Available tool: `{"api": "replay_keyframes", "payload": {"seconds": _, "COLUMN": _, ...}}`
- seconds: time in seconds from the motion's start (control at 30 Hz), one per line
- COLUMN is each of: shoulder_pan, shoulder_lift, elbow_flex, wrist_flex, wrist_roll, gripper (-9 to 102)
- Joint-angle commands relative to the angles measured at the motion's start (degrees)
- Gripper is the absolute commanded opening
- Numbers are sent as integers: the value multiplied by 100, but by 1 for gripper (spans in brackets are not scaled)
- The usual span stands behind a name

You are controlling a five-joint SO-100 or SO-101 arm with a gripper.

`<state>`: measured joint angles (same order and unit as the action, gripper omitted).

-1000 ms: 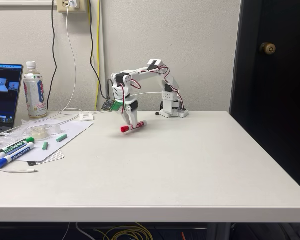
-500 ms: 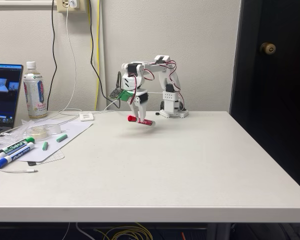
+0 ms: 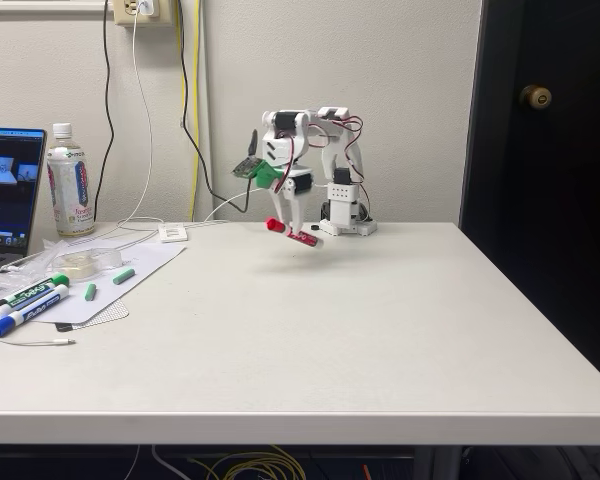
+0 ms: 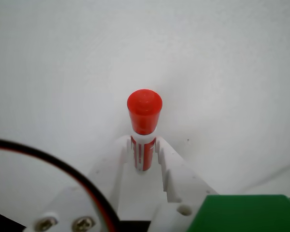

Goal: Pick up the red marker.

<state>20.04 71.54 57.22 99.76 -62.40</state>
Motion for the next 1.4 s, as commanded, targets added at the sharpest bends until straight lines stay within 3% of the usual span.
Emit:
{"api": "replay_keyframes", "payload": {"seconds": 0.0, "shoulder_pan": -281, "shoulder_lift": 571, "elbow_flex": -26, "wrist_flex": 35, "wrist_roll": 571, "gripper": 5}}
{"api": "replay_keyframes", "payload": {"seconds": 0.47, "shoulder_pan": -1424, "shoulder_lift": 1151, "elbow_flex": -88, "wrist_flex": -193, "wrist_roll": 2786, "gripper": 15}}
{"api": "replay_keyframes", "payload": {"seconds": 1.17, "shoulder_pan": -1266, "shoulder_lift": 1125, "elbow_flex": -149, "wrist_flex": -896, "wrist_roll": 2865, "gripper": 15}}
{"api": "replay_keyframes", "payload": {"seconds": 1.37, "shoulder_pan": -870, "shoulder_lift": 475, "elbow_flex": -1301, "wrist_flex": -378, "wrist_roll": 2285, "gripper": 23}}
